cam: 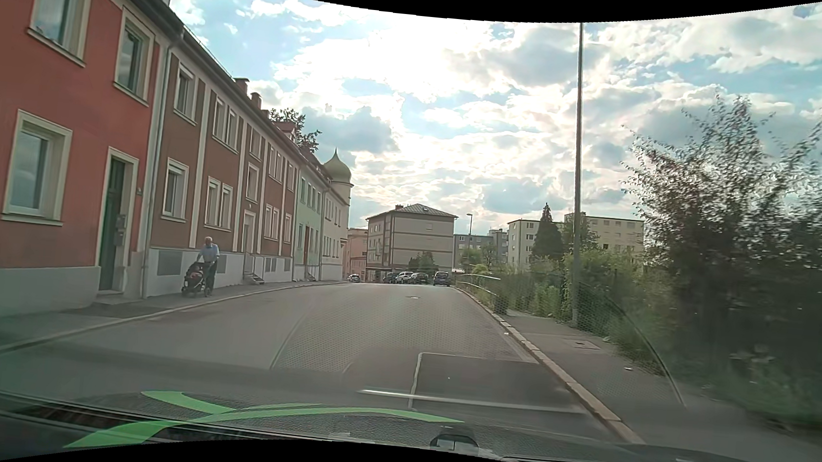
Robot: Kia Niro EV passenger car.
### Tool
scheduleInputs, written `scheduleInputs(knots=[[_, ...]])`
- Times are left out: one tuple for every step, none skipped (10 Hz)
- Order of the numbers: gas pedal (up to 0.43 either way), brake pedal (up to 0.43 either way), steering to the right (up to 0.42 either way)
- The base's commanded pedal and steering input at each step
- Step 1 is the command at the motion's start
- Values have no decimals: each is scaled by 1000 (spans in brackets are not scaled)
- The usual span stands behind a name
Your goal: Follow the waypoints while adhering to traffic rules and regulations
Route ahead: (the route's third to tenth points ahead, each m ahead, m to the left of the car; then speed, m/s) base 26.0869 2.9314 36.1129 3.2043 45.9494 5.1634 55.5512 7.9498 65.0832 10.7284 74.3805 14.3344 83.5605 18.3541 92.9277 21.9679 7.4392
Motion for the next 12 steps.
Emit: scheduleInputs(knots=[[87,0,-12],[87,0,-11],[87,0,-9],[87,0,-9],[87,0,-9],[87,0,-8],[98,0,-3],[98,0,0],[98,0,1],[98,0,1],[98,0,1],[98,0,1]])
